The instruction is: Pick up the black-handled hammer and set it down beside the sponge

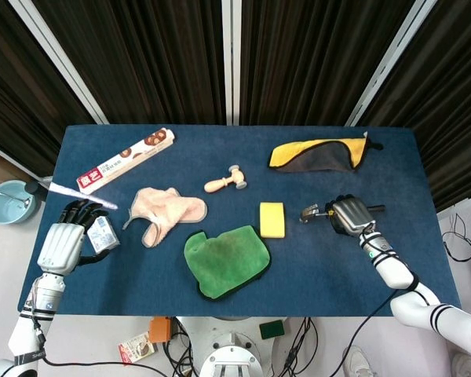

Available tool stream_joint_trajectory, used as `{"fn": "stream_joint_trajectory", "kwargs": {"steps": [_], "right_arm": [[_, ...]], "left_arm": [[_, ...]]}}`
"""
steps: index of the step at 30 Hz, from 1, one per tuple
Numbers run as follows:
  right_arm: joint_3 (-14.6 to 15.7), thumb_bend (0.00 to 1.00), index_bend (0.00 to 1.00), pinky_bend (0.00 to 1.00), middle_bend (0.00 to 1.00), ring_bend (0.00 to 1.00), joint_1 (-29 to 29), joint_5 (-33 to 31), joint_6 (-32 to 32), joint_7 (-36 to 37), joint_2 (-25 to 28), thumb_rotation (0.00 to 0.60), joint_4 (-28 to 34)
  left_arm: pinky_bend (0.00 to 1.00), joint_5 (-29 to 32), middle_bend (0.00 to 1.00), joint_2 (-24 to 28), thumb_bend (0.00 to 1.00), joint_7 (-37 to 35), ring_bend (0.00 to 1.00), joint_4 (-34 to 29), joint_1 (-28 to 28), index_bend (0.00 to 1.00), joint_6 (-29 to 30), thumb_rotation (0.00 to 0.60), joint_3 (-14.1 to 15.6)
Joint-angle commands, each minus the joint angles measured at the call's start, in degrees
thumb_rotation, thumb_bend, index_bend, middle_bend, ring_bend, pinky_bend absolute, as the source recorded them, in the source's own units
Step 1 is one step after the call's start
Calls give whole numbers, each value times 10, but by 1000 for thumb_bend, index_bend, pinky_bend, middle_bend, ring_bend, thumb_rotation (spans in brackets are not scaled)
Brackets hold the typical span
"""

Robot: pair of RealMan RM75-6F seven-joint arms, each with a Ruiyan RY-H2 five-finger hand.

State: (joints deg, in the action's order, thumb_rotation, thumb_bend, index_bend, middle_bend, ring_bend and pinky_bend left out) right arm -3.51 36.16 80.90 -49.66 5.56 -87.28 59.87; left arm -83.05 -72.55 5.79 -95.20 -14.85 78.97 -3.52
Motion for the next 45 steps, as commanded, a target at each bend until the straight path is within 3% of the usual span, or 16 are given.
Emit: {"fn": "stream_joint_trajectory", "kwargs": {"steps": [1, 15, 21, 28, 35, 40, 45], "right_arm": [[1, 1000, 638, 381, 511, 359, -2, 8, -10, 8, -5, 600, -9], [5, 1000, 916, 652, 757, 663, -1, 45, -54, 86, -27, 600, -56], [7, 1000, 976, 717, 821, 744, -1, 62, -76, 129, -23, 600, -55], [14, 1000, 997, 778, 864, 816, 17, 101, -101, 153, 19, 600, 10], [7, 1000, 1000, 816, 871, 853, 49, 96, -54, 119, 73, 600, 110], [2, 1000, 1000, 826, 872, 859, 57, 74, -29, 103, 65, 600, 129], [1, 1000, 1000, 831, 872, 861, 58, 42, 1, 91, 35, 600, 112]], "left_arm": [[108, 1, 177, -1, 93, 1, 82, 2, 0, 279, -3, 600, 1], [108, 6, 176, -8, 93, 15, 82, 6, -2, 279, -13, 600, 1], [108, 10, 177, -10, 93, 21, 82, 7, -2, 279, -17, 600, 1], [108, 10, 177, -9, 93, 33, 82, 2, -4, 279, -16, 600, -2], [108, 10, 177, -8, 93, 45, 82, -6, -4, 279, -16, 600, -1], [108, 11, 176, -7, 93, 44, 82, -6, -1, 279, -15, 600, 0], [108, 12, 176, -8, 93, 42, 82, -3, 0, 279, -16, 600, 1]]}}
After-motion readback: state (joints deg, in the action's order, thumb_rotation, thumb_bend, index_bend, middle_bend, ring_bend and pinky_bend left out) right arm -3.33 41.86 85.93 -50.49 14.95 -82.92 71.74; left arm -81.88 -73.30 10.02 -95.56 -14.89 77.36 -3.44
